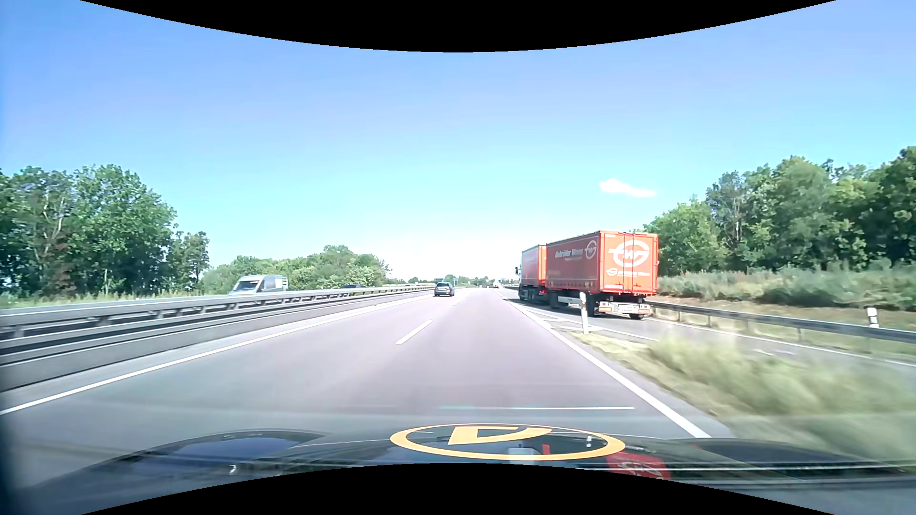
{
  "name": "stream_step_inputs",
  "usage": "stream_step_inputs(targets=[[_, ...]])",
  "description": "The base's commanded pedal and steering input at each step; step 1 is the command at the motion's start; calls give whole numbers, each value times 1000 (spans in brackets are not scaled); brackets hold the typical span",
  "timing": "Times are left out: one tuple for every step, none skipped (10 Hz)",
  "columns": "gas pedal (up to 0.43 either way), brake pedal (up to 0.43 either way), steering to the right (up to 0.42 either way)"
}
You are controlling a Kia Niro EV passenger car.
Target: Follow the waypoints while adhering to traffic rules and regulations
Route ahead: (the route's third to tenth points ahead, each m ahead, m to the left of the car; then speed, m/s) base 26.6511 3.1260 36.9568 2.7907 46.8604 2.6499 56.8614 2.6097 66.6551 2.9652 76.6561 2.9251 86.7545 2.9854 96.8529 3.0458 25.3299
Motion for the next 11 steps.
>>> stream_step_inputs(targets=[[579, 0, -1], [571, 0, -1], [520, 0, -1], [488, 0, -1], [449, 0, -1], [390, 0, -1], [339, 0, -1], [311, 0, -2], [299, 0, -1], [287, 0, -1], [280, 0, -1]])
